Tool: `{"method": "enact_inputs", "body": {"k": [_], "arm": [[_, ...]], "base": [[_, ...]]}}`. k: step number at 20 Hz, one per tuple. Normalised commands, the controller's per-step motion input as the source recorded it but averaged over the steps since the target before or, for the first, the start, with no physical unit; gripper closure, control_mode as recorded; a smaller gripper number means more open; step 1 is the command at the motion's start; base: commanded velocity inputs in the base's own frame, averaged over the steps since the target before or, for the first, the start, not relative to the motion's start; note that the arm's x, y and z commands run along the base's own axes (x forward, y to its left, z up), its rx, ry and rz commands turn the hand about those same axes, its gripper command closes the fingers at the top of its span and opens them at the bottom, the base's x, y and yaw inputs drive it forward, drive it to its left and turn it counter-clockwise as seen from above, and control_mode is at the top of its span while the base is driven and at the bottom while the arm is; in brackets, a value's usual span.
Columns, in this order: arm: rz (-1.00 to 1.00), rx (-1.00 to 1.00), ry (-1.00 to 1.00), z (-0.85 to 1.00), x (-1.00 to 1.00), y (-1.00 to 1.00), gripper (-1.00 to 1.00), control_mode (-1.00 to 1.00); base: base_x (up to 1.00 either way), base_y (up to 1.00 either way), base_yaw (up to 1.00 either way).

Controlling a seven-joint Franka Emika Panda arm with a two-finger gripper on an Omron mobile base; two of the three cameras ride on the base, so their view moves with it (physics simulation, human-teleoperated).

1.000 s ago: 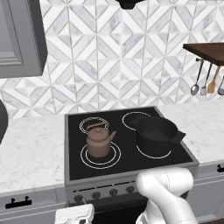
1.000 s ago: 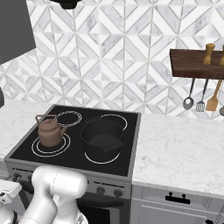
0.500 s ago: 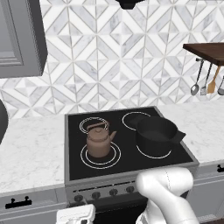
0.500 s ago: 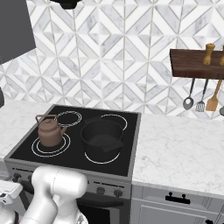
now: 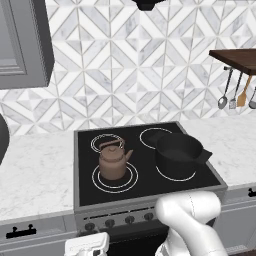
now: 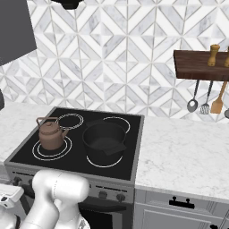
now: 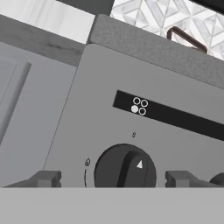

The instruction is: Pick the kettle from the counter and place it on a stove burner. Then turn the burner on.

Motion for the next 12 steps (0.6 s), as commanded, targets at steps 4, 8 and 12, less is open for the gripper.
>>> {"method": "enact_inputs", "body": {"k": [4, 8, 12], "arm": [[0.0, 0.0, 0.0, 0.0, 0.0, 0.0, 1.0, -1.0], [0.0, 0.0, 0.0, 0.0, 0.0, 0.0, 1.0, -1.0], [0.0, -0.09, 0.08, 0.0, 0.03, 0.02, 1.0, -1.0]], "base": [[0.0, 0.0, 0.0], [0.0, 0.0, 0.0], [0.0, 0.0, 0.0]]}}
